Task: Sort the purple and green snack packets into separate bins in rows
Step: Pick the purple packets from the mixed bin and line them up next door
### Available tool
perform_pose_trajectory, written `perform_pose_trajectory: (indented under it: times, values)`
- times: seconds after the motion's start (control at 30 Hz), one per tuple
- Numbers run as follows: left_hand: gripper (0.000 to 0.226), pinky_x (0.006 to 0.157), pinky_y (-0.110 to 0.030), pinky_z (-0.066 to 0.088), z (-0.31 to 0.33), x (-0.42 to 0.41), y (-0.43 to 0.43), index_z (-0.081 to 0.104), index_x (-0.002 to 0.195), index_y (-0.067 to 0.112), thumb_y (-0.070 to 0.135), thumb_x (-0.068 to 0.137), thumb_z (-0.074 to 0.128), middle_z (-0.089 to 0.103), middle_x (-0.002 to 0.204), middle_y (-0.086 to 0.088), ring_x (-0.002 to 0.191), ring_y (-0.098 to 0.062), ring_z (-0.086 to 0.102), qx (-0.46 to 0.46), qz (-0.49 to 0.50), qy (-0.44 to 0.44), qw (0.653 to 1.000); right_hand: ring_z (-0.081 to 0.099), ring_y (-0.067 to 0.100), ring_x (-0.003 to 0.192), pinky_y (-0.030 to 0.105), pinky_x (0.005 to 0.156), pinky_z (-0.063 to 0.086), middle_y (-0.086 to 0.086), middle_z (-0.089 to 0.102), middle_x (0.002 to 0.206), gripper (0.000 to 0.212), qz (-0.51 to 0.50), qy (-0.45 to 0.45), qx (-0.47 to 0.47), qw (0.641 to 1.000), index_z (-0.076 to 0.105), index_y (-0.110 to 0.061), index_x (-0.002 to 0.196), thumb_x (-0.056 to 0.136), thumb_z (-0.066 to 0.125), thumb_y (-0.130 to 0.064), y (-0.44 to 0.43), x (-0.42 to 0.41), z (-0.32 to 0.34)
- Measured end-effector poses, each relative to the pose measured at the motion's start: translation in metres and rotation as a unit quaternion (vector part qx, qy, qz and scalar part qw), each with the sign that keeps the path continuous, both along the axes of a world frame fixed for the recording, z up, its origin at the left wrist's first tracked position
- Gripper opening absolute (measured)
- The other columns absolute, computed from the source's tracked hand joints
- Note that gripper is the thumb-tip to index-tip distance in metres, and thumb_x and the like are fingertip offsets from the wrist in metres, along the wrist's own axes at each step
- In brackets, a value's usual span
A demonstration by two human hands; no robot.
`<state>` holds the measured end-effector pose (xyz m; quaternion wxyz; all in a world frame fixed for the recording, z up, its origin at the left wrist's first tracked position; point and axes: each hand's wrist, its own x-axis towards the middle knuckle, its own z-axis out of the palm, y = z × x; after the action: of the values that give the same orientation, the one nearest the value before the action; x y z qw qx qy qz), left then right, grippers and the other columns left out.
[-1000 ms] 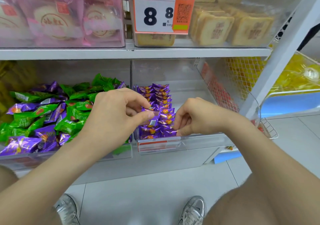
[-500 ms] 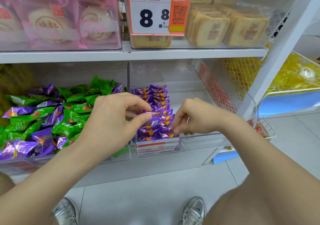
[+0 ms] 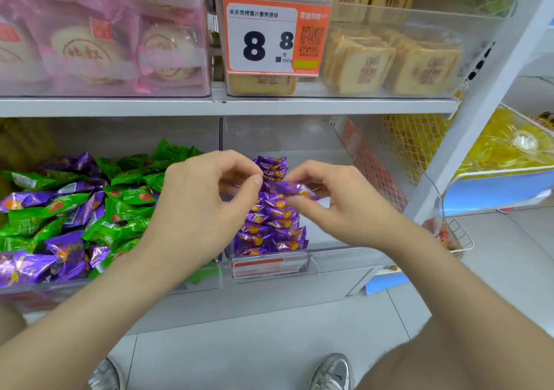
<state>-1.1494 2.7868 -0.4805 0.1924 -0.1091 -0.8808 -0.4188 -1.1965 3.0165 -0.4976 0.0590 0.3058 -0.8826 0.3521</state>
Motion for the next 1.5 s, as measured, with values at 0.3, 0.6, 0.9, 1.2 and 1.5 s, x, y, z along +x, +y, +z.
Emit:
perform_pose_trajectory:
  times: [0.3, 0.6, 0.9, 1.2, 1.5]
  values:
    - [0.03, 0.094, -0.04, 0.038, -0.018, -0.024, -0.012, 0.071, 0.087, 0.034, 0.05, 0.092, 0.047, 0.065, 0.087, 0.015, 0.1, -0.016, 0.054, -0.293, -0.036, -0.018, 0.955, 0.064, 0.038, 0.09, 0.042, 0.071, 0.051, 0.012, 0.071, 0.095, 0.03, -0.146, 0.006, 0.254, 0.956, 0.061, -0.01, 0.11, 0.098, 0.071, -0.036, 0.023, -0.095, -0.032]
    - [0.034, 0.112, -0.052, 0.038, -0.037, -0.033, -0.006, 0.07, 0.115, 0.034, 0.056, 0.096, 0.052, 0.045, 0.141, 0.002, 0.136, -0.027, 0.036, -0.217, 0.013, -0.072, 0.973, 0.065, 0.036, 0.098, 0.041, 0.079, 0.058, 0.017, 0.07, 0.108, 0.04, -0.27, -0.057, 0.189, 0.942, 0.067, -0.011, 0.119, 0.091, 0.081, -0.036, 0.006, -0.143, -0.068]
    - [0.023, 0.105, -0.049, 0.041, -0.049, -0.034, -0.007, 0.065, 0.115, 0.036, 0.046, 0.094, 0.061, 0.036, 0.141, 0.004, 0.128, -0.026, 0.036, -0.221, 0.016, -0.076, 0.972, 0.069, 0.035, 0.094, 0.045, 0.079, 0.061, 0.012, 0.076, 0.094, 0.008, -0.297, -0.014, 0.213, 0.931, 0.079, -0.01, 0.088, 0.084, 0.075, -0.016, -0.005, -0.16, -0.068]
    - [0.022, 0.106, -0.049, 0.041, -0.05, -0.034, -0.008, 0.066, 0.115, 0.037, 0.046, 0.095, 0.06, 0.036, 0.142, 0.005, 0.131, -0.026, 0.035, -0.225, 0.011, -0.063, 0.972, 0.067, 0.035, 0.099, 0.044, 0.08, 0.06, 0.013, 0.073, 0.1, 0.023, -0.313, -0.016, 0.21, 0.926, 0.076, -0.007, 0.096, 0.088, 0.083, -0.028, -0.007, -0.165, -0.07]
    - [0.025, 0.1, -0.045, 0.046, -0.042, -0.029, -0.011, 0.063, 0.119, 0.032, 0.042, 0.097, 0.06, 0.036, 0.134, 0.006, 0.117, -0.025, 0.051, -0.201, -0.019, -0.052, 0.978, 0.067, 0.037, 0.1, 0.031, 0.072, 0.048, 0.013, 0.07, 0.113, 0.025, -0.345, -0.033, 0.161, 0.924, 0.068, -0.012, 0.113, 0.09, 0.061, -0.021, -0.008, -0.142, -0.058]
